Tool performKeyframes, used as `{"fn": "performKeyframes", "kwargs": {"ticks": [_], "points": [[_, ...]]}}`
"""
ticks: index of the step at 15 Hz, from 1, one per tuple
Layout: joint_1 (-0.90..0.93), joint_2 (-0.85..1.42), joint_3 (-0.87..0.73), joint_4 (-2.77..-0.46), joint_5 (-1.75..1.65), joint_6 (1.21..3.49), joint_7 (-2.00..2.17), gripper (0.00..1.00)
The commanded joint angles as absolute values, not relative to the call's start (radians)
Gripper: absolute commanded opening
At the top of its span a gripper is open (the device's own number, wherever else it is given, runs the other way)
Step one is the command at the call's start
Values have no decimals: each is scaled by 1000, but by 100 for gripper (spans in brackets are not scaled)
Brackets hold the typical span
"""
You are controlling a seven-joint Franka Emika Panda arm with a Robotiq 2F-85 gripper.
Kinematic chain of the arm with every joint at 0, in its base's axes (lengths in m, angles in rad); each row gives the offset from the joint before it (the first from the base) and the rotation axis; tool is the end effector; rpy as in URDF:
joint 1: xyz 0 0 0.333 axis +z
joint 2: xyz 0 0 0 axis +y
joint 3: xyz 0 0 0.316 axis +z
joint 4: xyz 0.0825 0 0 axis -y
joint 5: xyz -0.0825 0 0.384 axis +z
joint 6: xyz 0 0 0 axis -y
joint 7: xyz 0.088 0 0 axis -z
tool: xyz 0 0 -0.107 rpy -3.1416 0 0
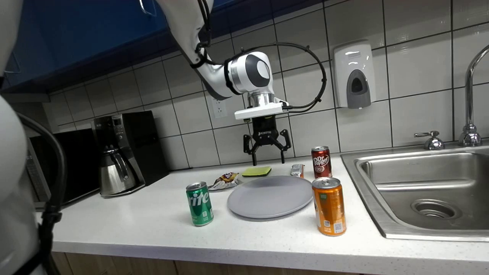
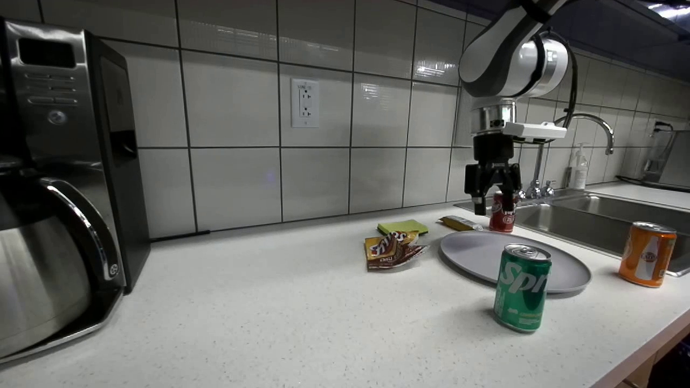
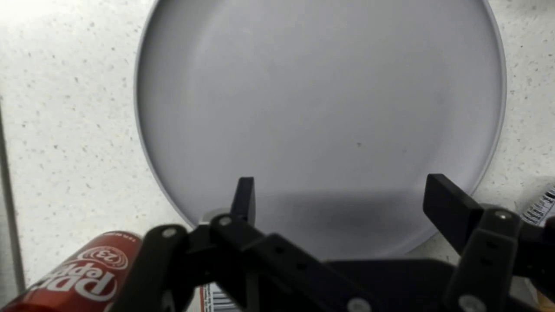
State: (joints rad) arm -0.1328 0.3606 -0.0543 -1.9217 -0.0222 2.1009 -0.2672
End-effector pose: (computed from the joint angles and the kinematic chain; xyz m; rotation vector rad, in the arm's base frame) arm 0.5902 -0.1115 0.2905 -3.1205 -0.1480 0.2894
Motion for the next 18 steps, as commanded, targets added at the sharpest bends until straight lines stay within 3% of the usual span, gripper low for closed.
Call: {"fn": "performKeyframes", "kwargs": {"ticks": [1,18], "points": [[-147,287,-72,-2007,-9,2135,-238,100],[-224,263,-194,-2037,-16,2177,-188,100]]}}
